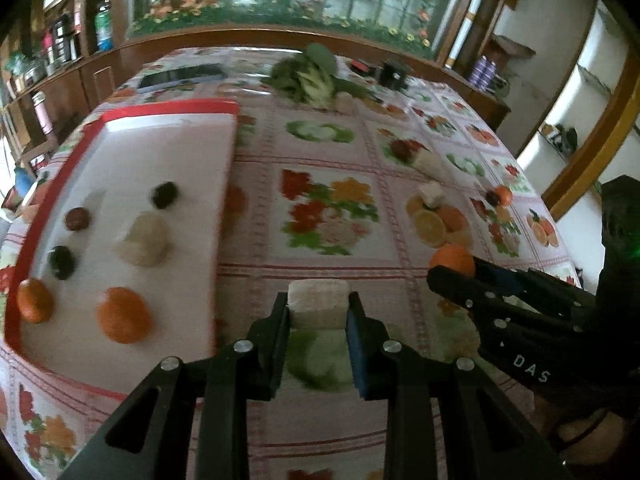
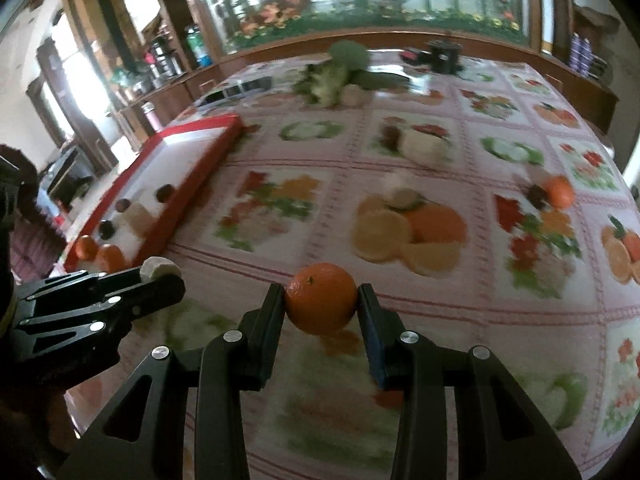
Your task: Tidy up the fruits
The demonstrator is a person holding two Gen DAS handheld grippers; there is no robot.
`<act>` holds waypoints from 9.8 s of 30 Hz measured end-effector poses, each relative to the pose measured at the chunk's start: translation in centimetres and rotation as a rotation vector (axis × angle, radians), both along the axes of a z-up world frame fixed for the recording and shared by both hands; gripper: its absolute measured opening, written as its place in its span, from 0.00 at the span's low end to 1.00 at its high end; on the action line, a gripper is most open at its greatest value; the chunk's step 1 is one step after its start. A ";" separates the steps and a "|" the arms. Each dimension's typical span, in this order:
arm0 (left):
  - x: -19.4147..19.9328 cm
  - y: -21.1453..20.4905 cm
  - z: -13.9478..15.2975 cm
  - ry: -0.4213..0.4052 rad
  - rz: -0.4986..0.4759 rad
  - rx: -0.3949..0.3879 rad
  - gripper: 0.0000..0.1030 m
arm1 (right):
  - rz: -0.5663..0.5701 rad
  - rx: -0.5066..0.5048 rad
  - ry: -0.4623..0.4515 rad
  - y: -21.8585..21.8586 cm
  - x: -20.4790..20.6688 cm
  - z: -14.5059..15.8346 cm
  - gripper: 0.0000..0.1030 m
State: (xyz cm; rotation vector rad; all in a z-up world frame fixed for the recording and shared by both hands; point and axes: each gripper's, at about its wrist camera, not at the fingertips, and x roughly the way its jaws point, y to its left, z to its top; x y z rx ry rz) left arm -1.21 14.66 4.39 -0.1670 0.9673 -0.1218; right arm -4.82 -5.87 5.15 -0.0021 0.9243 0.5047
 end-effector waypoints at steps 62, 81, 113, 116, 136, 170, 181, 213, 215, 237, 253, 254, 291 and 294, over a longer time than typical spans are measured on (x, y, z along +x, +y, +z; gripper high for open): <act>11.0 17.2 -3.1 0.128 0.350 0.151 0.52 | 0.207 -0.190 -0.033 22.0 9.8 -1.2 0.41; 6.4 15.6 -0.9 0.087 0.371 0.219 0.63 | 0.157 -0.169 -0.106 18.2 5.3 1.5 0.55; 7.1 -8.7 -0.7 0.030 0.039 0.233 0.73 | -0.281 -0.044 0.067 -9.7 2.9 -1.1 0.59; 8.8 -10.8 -1.2 0.041 0.028 0.231 0.73 | -0.329 -0.035 0.072 -12.5 2.8 -1.2 0.59; 13.9 -14.4 -3.3 0.088 0.085 0.125 0.72 | -0.387 0.047 0.054 -19.1 4.2 -1.3 0.60; 7.9 -8.0 -3.0 0.050 0.127 0.073 0.32 | -0.080 0.017 0.018 -7.6 13.6 -2.0 0.60; 6.1 -6.3 -3.3 0.055 0.161 0.022 0.32 | -0.029 -0.086 -0.033 -5.2 14.0 -2.5 0.33; 0.7 -6.1 -3.2 0.037 -0.028 0.013 0.32 | -0.053 0.009 0.030 -6.5 1.9 -1.1 0.39; 0.6 -6.2 -3.2 0.031 -0.035 0.017 0.32 | -0.039 0.012 0.045 -6.1 1.7 -1.4 0.39; -0.1 -5.9 -2.6 0.011 -0.057 -0.002 0.32 | -0.076 -0.027 0.008 -5.7 -1.1 -0.5 0.26; -0.5 -5.4 -3.1 0.031 -0.071 0.003 0.32 | -0.030 -0.128 -0.004 -4.9 -2.9 -2.5 0.28; -0.5 -5.5 -3.1 0.031 -0.071 0.003 0.32 | -0.032 -0.135 -0.006 -4.9 -2.9 -2.4 0.28; -1.0 3.7 0.9 -0.059 0.049 -0.066 0.32 | 0.005 -0.004 0.037 2.6 0.2 0.9 0.28; -0.9 6.0 1.2 -0.071 0.096 -0.047 0.32 | 0.040 0.005 0.029 4.8 1.0 1.4 0.28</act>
